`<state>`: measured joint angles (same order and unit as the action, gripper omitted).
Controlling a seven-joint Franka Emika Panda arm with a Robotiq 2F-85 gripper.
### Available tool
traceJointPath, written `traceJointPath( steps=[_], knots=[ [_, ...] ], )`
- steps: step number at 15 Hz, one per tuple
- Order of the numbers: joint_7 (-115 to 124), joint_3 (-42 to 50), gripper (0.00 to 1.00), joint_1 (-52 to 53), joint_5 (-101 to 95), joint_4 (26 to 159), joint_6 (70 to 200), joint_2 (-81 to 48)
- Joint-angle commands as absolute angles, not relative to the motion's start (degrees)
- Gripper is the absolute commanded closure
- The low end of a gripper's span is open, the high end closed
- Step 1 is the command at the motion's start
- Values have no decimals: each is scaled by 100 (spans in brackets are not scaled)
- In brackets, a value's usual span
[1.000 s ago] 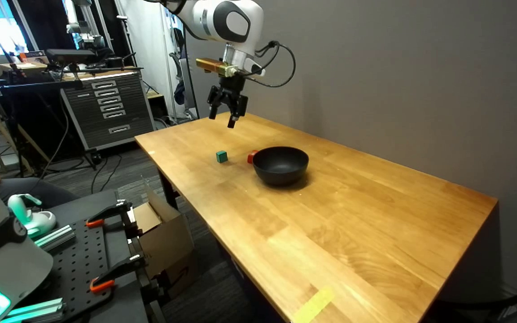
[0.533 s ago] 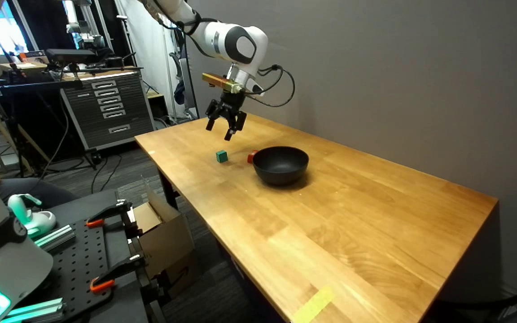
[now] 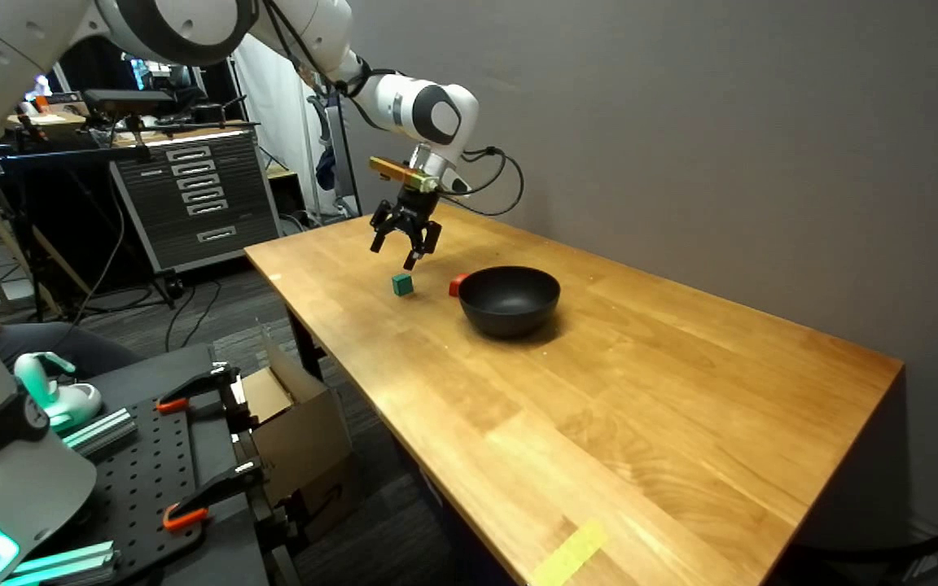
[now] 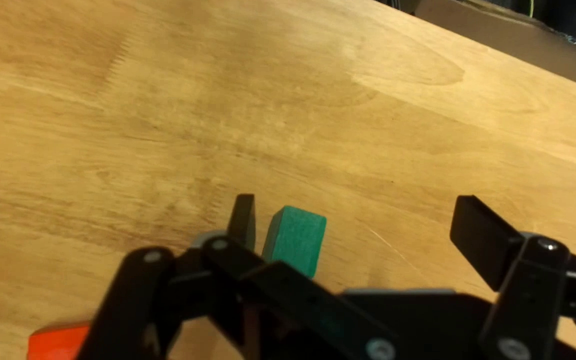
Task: Put the green and orange cubes inside the black bowl
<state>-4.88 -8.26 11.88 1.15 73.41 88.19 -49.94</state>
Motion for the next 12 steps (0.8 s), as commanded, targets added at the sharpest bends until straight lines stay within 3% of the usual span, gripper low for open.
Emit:
traceJointPath(
  steps=[1, 11, 12],
  knots=[
    [-392, -747, 0, 1303, -32, 6829, 8682, -5319],
    [-186, -607, 0, 1328, -228, 6524, 8613, -5824],
    [-169, -598, 25, 1342, -251, 6480, 8592, -5862]
  ],
)
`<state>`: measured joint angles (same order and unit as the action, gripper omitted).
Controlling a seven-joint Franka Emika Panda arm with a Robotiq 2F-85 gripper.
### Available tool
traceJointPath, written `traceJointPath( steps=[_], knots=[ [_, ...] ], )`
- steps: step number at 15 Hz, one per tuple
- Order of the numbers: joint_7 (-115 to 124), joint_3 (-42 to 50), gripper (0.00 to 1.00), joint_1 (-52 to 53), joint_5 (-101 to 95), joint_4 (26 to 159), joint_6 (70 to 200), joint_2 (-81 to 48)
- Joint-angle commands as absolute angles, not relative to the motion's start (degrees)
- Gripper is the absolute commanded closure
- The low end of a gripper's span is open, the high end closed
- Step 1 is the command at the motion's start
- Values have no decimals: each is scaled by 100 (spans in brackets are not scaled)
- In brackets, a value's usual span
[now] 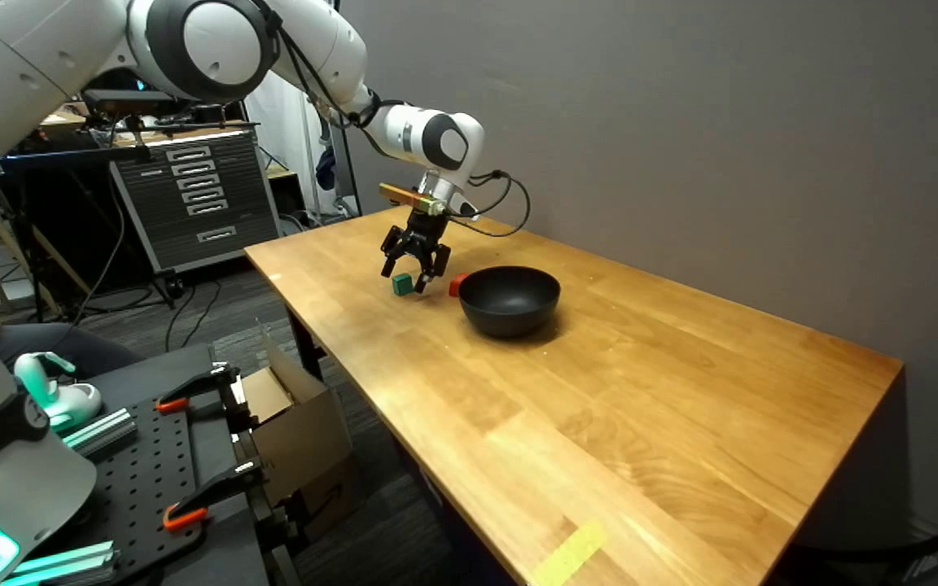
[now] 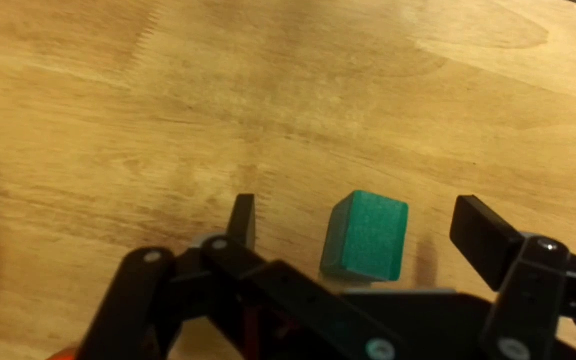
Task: Put the green and orange cubes inside the black bowl
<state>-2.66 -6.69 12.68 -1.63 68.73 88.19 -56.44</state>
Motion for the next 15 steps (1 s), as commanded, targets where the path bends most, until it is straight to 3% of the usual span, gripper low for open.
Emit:
traceJointPath(
  steps=[1, 10, 15],
  knots=[
    [-148, -598, 27, 1344, -256, 6445, 8592, -5895],
    [24, -563, 96, 1367, -272, 6210, 8323, -5849],
    [390, -315, 93, 1313, -424, 6142, 7623, -5346]
  ],
)
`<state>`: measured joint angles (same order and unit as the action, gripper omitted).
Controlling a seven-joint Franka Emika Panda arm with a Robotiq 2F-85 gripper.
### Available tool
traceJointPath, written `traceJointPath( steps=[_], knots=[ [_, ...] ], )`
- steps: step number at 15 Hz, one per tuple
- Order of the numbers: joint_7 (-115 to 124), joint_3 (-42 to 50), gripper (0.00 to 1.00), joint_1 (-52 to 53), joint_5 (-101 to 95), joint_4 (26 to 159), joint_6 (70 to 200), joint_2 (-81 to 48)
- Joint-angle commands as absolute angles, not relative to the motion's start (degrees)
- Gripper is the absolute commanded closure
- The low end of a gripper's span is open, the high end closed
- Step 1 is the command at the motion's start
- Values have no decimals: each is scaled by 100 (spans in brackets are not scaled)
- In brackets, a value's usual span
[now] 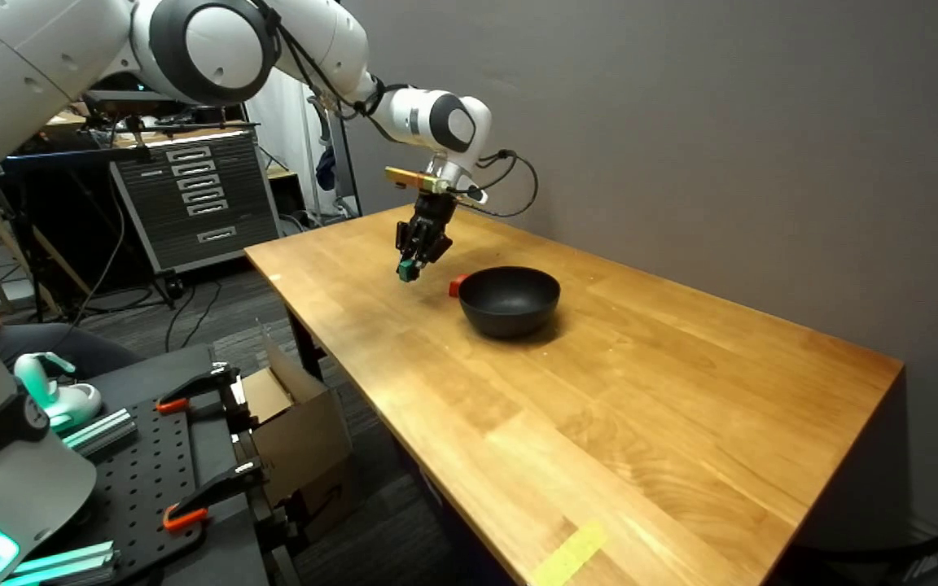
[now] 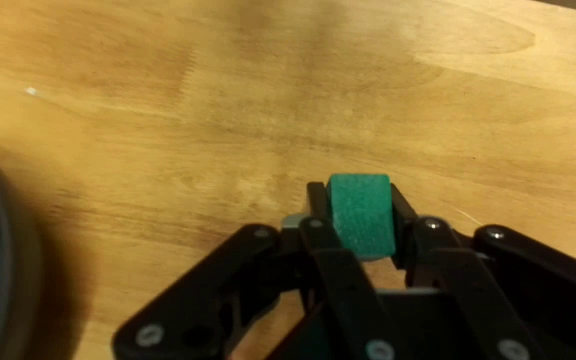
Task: Put the green and orange cubes inside the black bowl
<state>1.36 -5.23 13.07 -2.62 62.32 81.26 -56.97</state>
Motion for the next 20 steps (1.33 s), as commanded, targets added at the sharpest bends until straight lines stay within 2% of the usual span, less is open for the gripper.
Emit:
traceJointPath(
  steps=[1, 6, 13, 14, 16, 20],
  knots=[
    [513, -205, 93, 1289, -526, 6140, 7522, -5221],
    [750, 264, 93, 1180, -1164, 5743, 6966, -5048],
    [549, 436, 93, 1048, -1761, 5071, 6710, -5636],
    [499, 421, 46, 1016, -1749, 4922, 6672, -5768],
    [335, 399, 39, 978, -1744, 4630, 6570, -5980],
    [-434, 235, 7, 838, -1597, 4016, 6681, -6121]
  ],
)
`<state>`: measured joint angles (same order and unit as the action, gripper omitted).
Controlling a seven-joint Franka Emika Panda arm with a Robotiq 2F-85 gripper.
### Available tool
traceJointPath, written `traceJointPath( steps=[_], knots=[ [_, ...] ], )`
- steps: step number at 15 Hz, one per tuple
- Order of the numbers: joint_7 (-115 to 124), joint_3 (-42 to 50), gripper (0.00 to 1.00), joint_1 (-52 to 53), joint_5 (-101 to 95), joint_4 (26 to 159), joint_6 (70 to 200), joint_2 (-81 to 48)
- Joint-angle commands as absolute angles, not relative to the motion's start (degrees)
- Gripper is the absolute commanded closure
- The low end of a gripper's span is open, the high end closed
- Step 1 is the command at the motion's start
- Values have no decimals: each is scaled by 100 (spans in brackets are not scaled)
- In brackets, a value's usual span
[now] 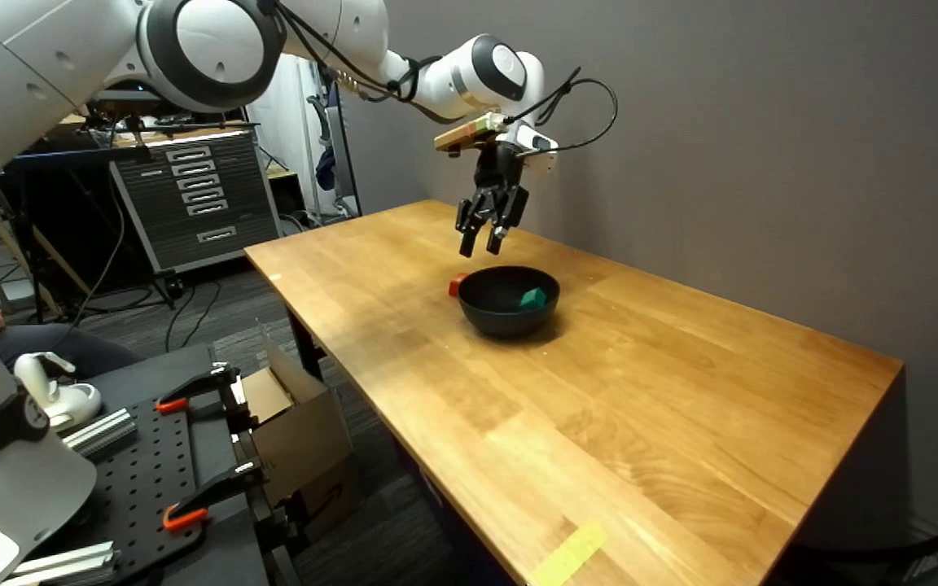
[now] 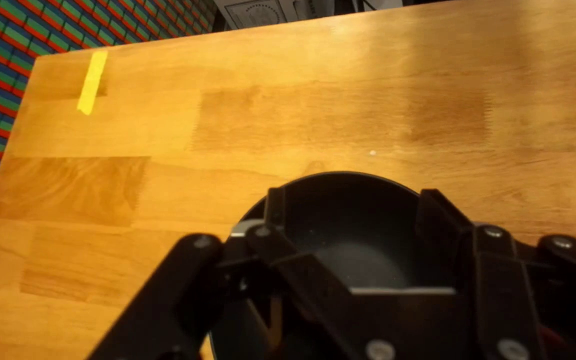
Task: Put the green and orange cubes inside the black bowl
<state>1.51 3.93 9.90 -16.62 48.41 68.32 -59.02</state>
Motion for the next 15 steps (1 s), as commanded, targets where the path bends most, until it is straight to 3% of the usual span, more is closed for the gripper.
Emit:
traceJointPath(
  steps=[1, 8, 15],
  knots=[
    [-557, 219, 1, 827, -1525, 3901, 6848, -6088],
    [-604, -272, 0, 708, -696, 3247, 7779, -6112],
    [-507, -458, 0, 688, -336, 3565, 8270, -6046]
  ],
)
